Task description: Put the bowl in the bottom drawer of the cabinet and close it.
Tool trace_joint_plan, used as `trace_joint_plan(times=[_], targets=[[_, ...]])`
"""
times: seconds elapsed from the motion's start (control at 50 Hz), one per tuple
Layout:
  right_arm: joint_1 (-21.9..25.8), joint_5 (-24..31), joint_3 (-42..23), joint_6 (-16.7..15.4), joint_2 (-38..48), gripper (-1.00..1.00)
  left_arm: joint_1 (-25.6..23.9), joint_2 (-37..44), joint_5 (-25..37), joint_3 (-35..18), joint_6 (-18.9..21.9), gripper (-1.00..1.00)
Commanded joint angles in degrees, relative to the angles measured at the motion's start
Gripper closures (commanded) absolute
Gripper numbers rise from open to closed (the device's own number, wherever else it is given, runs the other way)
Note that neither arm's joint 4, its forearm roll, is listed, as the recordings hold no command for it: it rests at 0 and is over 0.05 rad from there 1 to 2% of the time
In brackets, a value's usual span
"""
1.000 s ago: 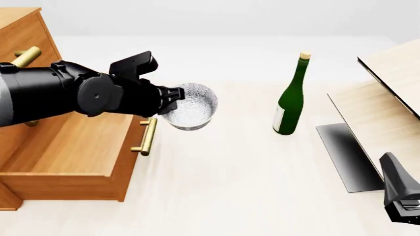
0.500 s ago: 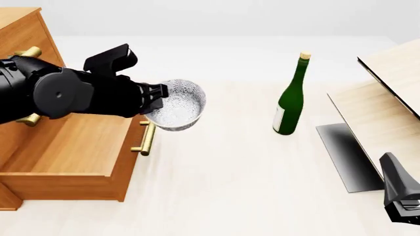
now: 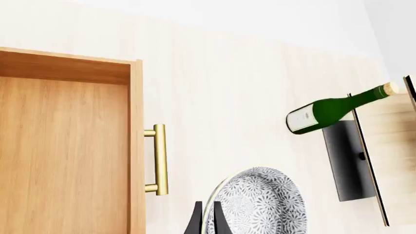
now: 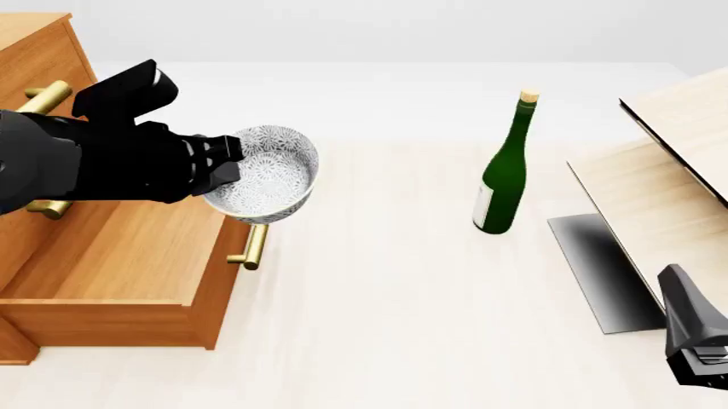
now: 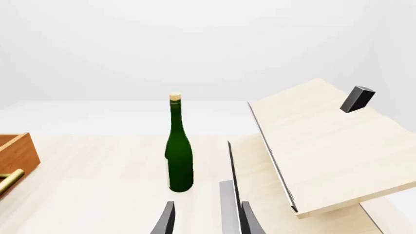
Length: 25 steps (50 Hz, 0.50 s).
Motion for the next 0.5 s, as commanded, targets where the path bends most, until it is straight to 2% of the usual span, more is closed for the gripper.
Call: trace_joint_plan(times=[0.02, 0.18, 0.28, 0.5], targets=[[-0.01, 0.0, 0.0, 0.0, 0.01, -1.0, 6.17, -5.81, 1.94, 3.8, 0.39, 1.0], [-0.01, 0.0, 0.0, 0.0, 0.01, -1.0, 8.31, -7.42, 1.91, 5.05, -0.24, 1.0], [-0.01, 0.0, 0.0, 0.0, 0.01, -1.0, 10.08, -9.89, 2.25, 6.4, -2.23, 1.0], [-0.01, 0.0, 0.0, 0.0, 0.01, -1.0, 14.0, -11.87, 2.92, 7.72, -1.97, 1.0]])
